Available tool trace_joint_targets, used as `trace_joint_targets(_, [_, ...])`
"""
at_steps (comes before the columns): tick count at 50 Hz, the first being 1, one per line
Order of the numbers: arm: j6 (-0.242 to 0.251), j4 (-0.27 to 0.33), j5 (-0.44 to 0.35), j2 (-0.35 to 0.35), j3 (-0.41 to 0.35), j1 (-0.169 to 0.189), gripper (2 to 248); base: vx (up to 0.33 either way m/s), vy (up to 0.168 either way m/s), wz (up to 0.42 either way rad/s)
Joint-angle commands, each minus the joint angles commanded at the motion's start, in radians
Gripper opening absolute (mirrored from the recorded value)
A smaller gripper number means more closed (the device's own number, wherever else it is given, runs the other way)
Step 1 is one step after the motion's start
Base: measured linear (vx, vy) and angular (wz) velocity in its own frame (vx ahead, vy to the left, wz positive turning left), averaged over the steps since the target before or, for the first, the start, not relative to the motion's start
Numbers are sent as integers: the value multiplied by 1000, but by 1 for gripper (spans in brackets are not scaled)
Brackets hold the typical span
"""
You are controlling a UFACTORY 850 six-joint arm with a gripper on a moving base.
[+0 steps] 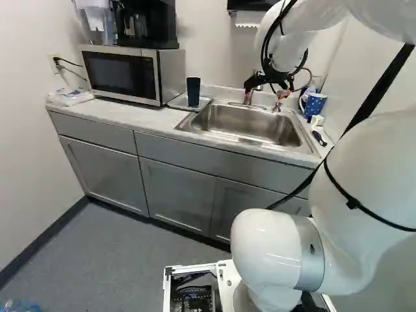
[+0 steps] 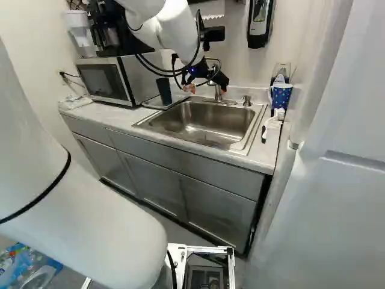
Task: Rinse the cup and place it in the tray
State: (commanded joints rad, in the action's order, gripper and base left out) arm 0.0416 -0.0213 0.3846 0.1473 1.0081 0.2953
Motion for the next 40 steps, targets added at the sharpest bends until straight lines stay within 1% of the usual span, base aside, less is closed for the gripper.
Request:
trace_joint_targets(32, [0, 0, 0, 0, 0, 0, 247, 0, 0, 0])
trace_joint_targets(40, [0, 0, 0, 0, 0, 0, 247, -5, 53, -14])
